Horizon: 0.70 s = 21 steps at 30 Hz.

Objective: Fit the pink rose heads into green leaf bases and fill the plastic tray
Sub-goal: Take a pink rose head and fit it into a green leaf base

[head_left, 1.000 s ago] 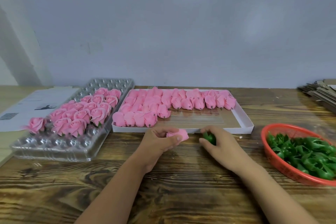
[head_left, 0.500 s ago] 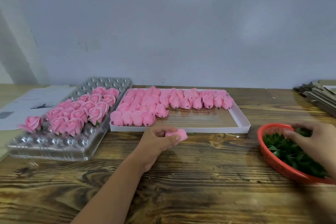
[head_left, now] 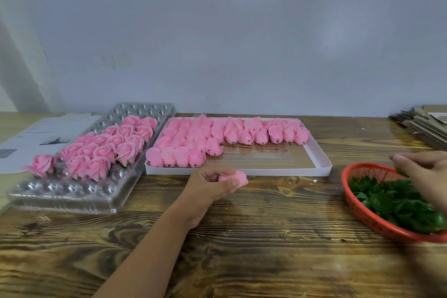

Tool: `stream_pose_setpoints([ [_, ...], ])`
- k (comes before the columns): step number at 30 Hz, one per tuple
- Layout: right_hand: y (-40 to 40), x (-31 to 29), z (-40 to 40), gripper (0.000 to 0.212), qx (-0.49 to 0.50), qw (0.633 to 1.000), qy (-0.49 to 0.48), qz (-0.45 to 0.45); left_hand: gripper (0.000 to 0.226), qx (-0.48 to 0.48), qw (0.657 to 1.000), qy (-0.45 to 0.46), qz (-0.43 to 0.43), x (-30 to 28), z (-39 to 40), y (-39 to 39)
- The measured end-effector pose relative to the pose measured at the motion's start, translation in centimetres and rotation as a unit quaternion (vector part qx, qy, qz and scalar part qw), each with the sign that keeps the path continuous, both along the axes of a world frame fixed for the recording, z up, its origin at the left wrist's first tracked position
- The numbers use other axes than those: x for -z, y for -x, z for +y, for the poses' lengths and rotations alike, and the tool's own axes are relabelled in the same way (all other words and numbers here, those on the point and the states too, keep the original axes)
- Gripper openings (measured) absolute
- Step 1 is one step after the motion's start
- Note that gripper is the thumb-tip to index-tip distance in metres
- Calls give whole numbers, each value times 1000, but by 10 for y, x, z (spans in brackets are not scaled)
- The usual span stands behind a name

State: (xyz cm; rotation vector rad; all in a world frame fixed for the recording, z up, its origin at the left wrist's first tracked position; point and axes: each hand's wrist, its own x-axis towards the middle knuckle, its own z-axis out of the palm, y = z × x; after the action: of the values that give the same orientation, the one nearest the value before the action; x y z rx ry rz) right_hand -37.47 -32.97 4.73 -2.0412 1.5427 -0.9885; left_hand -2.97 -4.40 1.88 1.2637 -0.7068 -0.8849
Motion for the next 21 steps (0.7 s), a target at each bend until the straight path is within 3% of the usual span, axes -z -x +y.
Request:
stream_pose_setpoints([
  [4,15,10,-21,69,6,998,-17,-52,29,-2,1000,-1,7,0,0,0],
  [9,-11,-20,38,55,-15,995,19,-92,33,-6,1000,0,18,0,0,-1],
  [11,-44,-42,82,35,-57,992,36,-103,35,-6,1000,1,19,-1,-1,-1],
  [14,-94,-46,132,15,-209,976,-3,-55,35,-6,1000,0,25,-2,-2,0],
  [17,-136,-24,160,25,-330,940,-90,4,29,0,999,7,34,-4,-1,2],
  [21,-181,3,160,31,-328,938,-112,-21,32,-7,999,2,54,-6,2,0],
])
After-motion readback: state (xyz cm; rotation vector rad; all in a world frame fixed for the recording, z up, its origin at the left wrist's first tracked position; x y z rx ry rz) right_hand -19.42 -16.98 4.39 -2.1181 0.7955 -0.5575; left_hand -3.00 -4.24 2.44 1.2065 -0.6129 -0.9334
